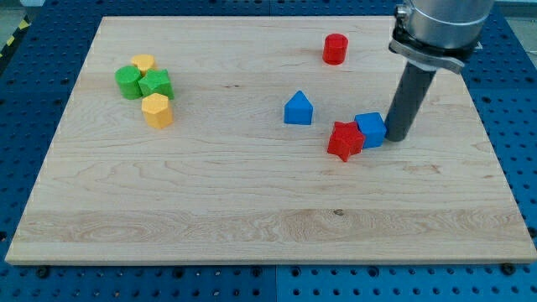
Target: Separate the blue cube from the red star
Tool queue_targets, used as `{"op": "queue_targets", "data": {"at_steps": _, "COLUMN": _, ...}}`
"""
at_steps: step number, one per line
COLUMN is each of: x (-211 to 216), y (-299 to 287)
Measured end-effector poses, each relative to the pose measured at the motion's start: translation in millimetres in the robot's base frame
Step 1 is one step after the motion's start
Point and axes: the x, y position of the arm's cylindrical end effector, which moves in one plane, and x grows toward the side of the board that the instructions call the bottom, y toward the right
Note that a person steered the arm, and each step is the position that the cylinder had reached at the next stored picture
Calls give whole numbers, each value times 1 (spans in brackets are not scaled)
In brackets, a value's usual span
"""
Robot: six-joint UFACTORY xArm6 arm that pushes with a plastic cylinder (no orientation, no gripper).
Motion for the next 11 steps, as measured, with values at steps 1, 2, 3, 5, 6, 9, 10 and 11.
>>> {"op": "queue_targets", "data": {"at_steps": 1, "x": 12, "y": 3}}
{"op": "queue_targets", "data": {"at_steps": 2, "x": 12, "y": -9}}
{"op": "queue_targets", "data": {"at_steps": 3, "x": 12, "y": -28}}
{"op": "queue_targets", "data": {"at_steps": 5, "x": -8, "y": -29}}
{"op": "queue_targets", "data": {"at_steps": 6, "x": -12, "y": -29}}
{"op": "queue_targets", "data": {"at_steps": 9, "x": -45, "y": -30}}
{"op": "queue_targets", "data": {"at_steps": 10, "x": -62, "y": -30}}
{"op": "queue_targets", "data": {"at_steps": 11, "x": -81, "y": -31}}
